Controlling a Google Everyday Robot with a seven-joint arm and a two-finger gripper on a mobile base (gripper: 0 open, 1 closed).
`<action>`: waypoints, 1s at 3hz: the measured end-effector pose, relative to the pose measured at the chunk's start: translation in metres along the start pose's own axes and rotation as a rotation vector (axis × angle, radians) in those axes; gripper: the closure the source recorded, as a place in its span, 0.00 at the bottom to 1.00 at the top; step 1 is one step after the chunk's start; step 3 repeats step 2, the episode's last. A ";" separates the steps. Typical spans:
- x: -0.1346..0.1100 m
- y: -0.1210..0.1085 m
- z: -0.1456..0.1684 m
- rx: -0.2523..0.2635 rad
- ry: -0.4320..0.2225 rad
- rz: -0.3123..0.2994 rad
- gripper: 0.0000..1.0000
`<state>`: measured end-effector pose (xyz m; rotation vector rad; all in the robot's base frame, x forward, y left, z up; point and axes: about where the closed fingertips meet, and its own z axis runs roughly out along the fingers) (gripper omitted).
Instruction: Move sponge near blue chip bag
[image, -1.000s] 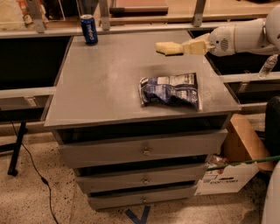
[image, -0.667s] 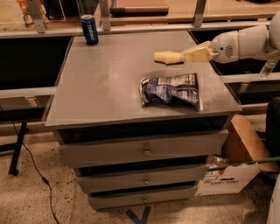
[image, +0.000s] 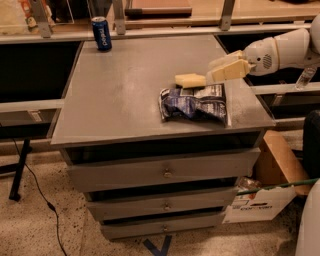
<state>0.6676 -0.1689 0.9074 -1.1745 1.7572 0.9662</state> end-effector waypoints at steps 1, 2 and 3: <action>-0.001 -0.001 0.003 -0.003 -0.002 0.000 0.00; -0.001 -0.001 0.004 -0.003 -0.002 0.000 0.00; -0.001 -0.001 0.004 -0.003 -0.002 0.000 0.00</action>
Offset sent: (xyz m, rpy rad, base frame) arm 0.0015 0.0030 -0.0009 0.0022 0.0005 0.0020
